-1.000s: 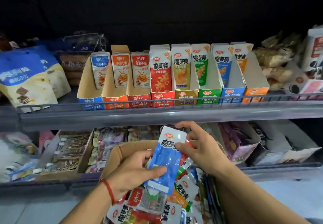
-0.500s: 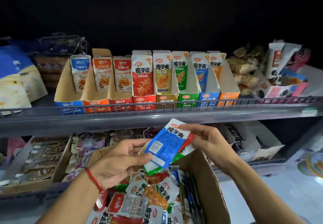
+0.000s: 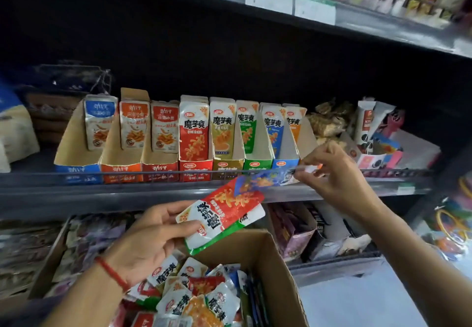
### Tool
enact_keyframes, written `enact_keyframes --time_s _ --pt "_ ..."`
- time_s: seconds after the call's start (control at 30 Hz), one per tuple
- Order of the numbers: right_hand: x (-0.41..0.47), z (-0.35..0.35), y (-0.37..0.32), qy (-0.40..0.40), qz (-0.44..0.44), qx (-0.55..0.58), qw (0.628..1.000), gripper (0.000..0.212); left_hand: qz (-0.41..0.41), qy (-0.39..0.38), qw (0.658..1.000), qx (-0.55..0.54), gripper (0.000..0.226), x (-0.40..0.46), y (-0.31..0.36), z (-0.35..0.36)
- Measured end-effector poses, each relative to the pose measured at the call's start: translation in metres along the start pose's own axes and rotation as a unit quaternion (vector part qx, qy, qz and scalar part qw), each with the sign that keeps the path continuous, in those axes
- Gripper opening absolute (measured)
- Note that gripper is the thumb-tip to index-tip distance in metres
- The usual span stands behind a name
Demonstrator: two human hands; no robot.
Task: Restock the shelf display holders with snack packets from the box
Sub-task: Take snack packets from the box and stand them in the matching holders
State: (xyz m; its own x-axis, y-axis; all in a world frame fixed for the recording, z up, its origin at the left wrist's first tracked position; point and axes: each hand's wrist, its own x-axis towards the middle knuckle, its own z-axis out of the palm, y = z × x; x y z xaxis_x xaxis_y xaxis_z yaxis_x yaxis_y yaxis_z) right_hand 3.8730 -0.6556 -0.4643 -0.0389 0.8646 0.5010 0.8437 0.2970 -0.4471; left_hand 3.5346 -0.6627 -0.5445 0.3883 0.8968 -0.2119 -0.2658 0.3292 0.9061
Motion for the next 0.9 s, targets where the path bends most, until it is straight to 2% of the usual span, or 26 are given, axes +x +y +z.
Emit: enact_keyframes --time_s 0.1,0.17,0.23,0.33,0.47,0.6,0.67,0.77,0.9 --pt "0.032 -0.021 0.002 0.014 0.019 0.011 1.0 0.008 0.023 0.019 0.999 -0.013 0.068 -0.002 0.007 0.001" --pt "0.053 -0.031 -0.001 0.048 0.034 0.019 0.998 0.013 0.036 0.028 0.999 -0.019 0.064 -0.003 0.011 0.001" --pt "0.075 -0.036 -0.003 0.084 0.037 -0.029 0.995 0.015 0.039 0.035 0.998 -0.026 0.054 -0.002 0.013 0.0" --pt "0.105 -0.036 -0.004 0.1 0.049 -0.086 0.99 0.015 0.041 0.048 0.997 -0.04 0.052 -0.001 0.016 -0.004" --pt "0.141 -0.019 0.0 0.059 0.061 -0.144 0.986 0.028 0.047 0.058 0.996 -0.056 0.051 0.0 0.023 -0.005" --pt "0.164 0.007 0.01 -0.022 0.007 -0.213 0.977 0.025 0.042 0.06 0.995 -0.061 0.049 0.001 0.029 -0.004" --pt "0.171 0.02 0.017 -0.043 0.02 -0.212 0.976 0.027 0.042 0.067 0.995 -0.061 0.049 0.003 0.033 -0.004" --pt "0.181 0.039 0.028 -0.057 0.06 -0.227 0.97 0.029 0.046 0.078 0.994 -0.062 0.051 0.005 0.038 -0.005" --pt "0.194 0.057 0.033 -0.049 0.06 -0.275 0.958 0.028 0.049 0.08 0.993 -0.067 0.051 0.008 0.041 -0.007"
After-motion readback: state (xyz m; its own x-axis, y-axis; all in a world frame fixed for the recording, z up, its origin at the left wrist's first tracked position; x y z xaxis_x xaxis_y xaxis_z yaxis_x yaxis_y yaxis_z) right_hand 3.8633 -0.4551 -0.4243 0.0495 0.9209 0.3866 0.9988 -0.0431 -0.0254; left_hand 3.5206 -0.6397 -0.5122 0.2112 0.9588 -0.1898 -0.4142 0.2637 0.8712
